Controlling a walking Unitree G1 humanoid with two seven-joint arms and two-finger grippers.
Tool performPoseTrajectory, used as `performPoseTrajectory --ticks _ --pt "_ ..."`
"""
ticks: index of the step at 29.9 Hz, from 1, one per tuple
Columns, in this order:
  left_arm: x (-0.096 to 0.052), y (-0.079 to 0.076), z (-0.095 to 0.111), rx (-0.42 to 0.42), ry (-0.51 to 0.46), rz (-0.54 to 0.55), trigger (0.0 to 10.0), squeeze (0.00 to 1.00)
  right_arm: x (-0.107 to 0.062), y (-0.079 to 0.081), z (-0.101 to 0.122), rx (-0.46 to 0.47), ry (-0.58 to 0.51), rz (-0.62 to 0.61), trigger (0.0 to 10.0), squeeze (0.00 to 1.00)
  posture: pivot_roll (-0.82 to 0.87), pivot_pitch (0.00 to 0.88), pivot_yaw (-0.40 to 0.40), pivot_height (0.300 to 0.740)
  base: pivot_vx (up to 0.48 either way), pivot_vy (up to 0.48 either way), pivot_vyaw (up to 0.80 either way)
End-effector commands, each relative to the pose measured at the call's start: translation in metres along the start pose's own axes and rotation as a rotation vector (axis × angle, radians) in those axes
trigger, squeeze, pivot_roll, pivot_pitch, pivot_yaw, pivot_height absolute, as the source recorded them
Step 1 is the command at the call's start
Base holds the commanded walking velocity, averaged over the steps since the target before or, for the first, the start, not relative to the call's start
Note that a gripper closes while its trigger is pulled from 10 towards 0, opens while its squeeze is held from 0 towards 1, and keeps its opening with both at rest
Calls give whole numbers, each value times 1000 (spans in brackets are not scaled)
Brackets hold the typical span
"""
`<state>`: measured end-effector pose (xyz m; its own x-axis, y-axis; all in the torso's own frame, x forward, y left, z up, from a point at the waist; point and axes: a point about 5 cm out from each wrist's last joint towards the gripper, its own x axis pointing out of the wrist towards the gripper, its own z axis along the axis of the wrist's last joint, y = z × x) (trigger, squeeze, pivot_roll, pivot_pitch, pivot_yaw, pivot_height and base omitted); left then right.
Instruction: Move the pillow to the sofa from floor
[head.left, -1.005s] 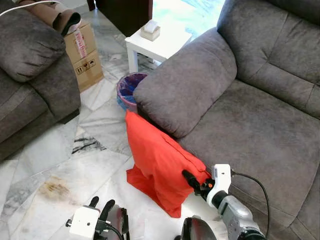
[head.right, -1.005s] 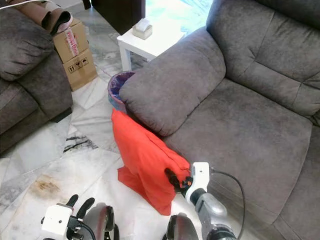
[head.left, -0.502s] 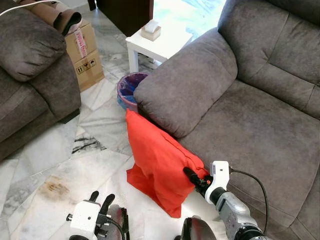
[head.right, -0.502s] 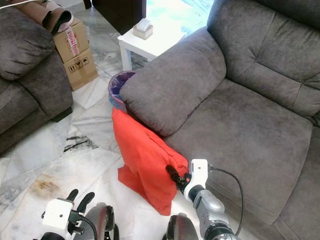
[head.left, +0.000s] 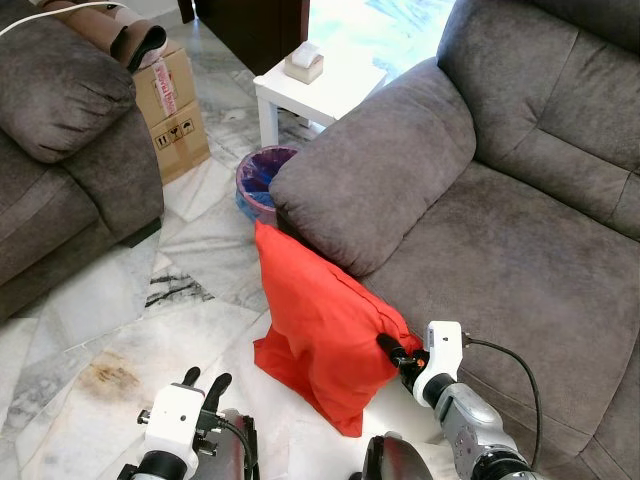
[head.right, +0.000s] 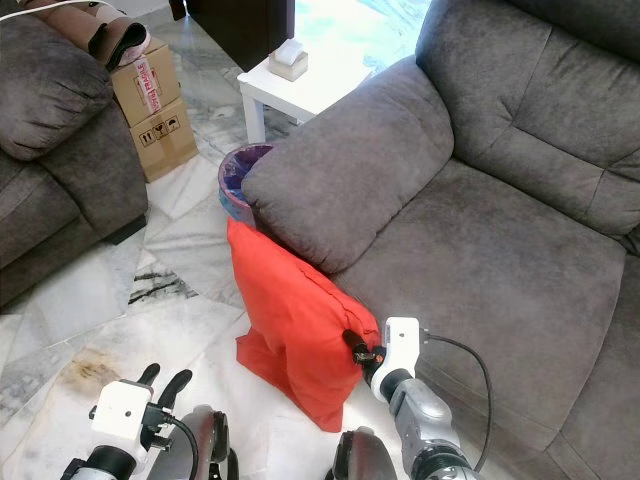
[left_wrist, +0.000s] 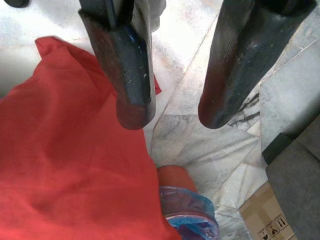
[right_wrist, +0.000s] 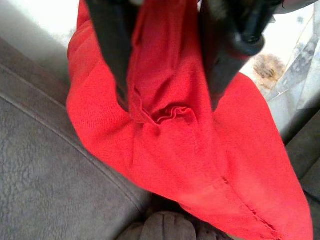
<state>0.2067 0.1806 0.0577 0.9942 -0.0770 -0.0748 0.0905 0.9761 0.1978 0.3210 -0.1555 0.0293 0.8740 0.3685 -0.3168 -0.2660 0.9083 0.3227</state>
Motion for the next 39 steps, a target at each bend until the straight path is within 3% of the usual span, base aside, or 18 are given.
performPoseTrajectory --ticks 1,17,28,39 --pt "-3 -2 -8 5 40 -4 10000 0 -4 -6 -6 1 17 -22 0 0 205 192 -83 636 0 0 0" --pt "9 -2 -8 -28 20 31 10000 0 -5 -4 -9 9 9 -38 0 0 177 171 -87 636 0 0 0" --pt "16 0 -7 -26 10 28 10000 0 -6 -7 -2 12 -54 -51 0 0 158 161 -75 636 0 0 0" --pt "18 1 -9 -37 13 25 10000 0 -20 -12 -15 17 -134 -59 0 0 121 151 -53 636 0 0 0"
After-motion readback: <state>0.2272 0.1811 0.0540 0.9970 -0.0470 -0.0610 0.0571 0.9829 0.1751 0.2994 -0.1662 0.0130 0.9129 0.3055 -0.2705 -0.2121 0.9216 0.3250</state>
